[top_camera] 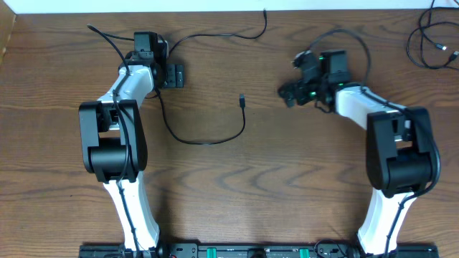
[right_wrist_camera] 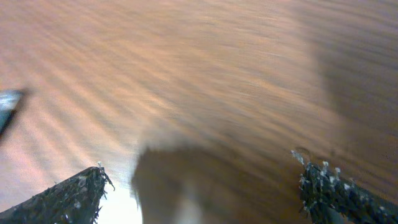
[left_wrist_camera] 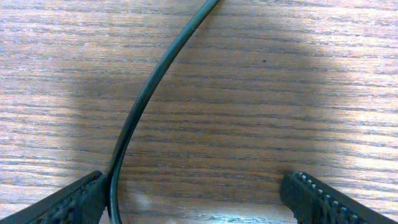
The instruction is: Untangle cables
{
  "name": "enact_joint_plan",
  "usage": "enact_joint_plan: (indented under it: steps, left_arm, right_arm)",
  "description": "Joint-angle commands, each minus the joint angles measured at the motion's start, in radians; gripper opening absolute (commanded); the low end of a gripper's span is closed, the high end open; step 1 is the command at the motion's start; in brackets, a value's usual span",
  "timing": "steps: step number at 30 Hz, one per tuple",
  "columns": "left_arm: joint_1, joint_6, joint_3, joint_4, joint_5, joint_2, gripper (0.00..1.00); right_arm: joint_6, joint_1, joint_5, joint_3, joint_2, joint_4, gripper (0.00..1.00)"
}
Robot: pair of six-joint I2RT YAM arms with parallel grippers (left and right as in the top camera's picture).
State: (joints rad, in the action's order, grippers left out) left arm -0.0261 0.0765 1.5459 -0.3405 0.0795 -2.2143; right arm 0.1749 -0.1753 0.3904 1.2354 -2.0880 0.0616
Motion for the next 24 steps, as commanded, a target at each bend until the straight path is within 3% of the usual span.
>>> enact_joint_plan:
  steps: [1, 14, 24]
  left_arm:
    - [-0.003, 0.001, -0.037, -0.032, 0.014, -0.056, 0.92]
    - [-0.004, 0.001, -0.029, -0.063, 0.014, 0.011, 0.92]
    - [-0.005, 0.002, -0.029, -0.195, 0.014, 0.343, 0.91]
  right_arm:
    - [0.051, -0.050, 0.044, -0.005, -0.015, -0.006, 0.99]
    - [0.187, -0.258, 0.050, -0.005, 0.057, -0.016, 0.99]
    - [0.337, -0.398, 0.031, -0.005, 0.057, -0.018, 0.97]
